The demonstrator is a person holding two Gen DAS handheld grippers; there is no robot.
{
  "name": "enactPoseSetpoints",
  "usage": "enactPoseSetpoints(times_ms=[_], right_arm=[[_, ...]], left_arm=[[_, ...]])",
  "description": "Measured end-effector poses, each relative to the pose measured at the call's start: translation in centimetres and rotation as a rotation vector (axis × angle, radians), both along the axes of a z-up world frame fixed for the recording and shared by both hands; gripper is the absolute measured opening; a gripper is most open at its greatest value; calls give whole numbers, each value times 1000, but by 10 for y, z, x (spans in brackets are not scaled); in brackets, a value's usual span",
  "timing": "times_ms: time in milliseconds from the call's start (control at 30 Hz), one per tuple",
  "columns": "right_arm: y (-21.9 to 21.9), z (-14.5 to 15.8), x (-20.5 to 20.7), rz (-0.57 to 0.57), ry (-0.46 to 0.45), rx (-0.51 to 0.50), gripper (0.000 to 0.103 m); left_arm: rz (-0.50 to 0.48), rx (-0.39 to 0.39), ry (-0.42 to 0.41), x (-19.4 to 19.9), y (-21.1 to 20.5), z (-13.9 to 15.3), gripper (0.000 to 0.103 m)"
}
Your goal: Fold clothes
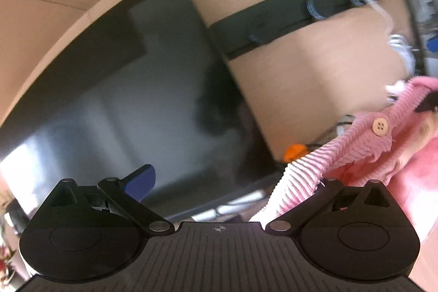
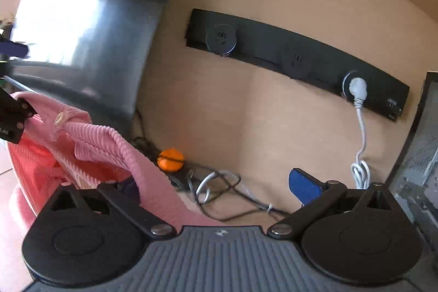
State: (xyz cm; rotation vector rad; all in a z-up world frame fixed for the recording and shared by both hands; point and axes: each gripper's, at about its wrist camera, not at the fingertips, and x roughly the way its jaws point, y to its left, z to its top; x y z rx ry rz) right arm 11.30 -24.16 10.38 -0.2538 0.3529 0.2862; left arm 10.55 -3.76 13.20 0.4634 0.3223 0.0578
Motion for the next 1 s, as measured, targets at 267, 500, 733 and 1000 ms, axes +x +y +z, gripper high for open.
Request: enactPoseSetpoints(times_ms=[267, 500, 733, 1000], right_arm=[[-56, 134, -139, 186, -250, 179, 103], [-50, 138, -83, 100, -175, 69, 103], [-8, 15, 102, -112, 213, -13, 103], [2, -34, 110, -19, 328, -82, 103]], left_arm=[[-276, -260, -264, -139, 20, 136, 103], [-259, -207, -240, -78, -9, 141, 103], [-101, -170, 119, 85, -45, 33, 103], [-83, -131, 313, 49, -10, -35, 103]])
